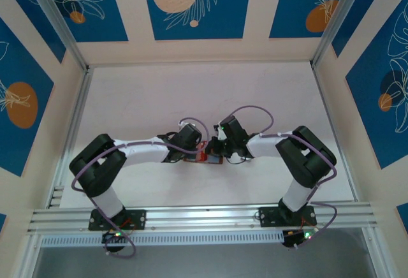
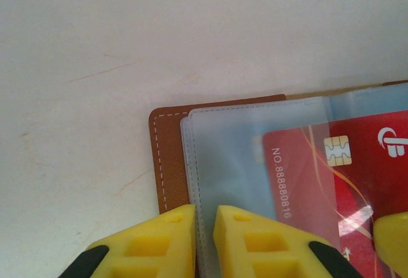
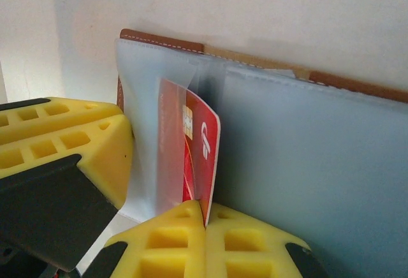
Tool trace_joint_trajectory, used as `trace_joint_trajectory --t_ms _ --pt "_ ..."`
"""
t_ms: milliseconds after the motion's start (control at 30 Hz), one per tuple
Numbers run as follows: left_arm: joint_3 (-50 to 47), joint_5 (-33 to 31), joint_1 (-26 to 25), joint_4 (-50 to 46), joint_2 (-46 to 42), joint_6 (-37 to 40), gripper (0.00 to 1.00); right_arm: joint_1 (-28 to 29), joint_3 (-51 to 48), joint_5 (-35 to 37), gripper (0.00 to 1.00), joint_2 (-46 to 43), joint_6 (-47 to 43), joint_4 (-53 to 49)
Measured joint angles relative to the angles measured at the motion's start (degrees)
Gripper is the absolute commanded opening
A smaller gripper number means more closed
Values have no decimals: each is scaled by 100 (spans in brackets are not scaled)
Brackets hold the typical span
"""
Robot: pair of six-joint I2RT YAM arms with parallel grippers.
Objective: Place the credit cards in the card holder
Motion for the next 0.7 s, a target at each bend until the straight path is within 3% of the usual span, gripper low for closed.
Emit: trace_joint_trajectory --t_ms 367,700 --pt "-2 -20 0 17 0 -2 16 26 -289 385 0 -396 184 9" --pt "-2 -20 0 17 0 -4 16 103 -107 450 0 -114 376 101"
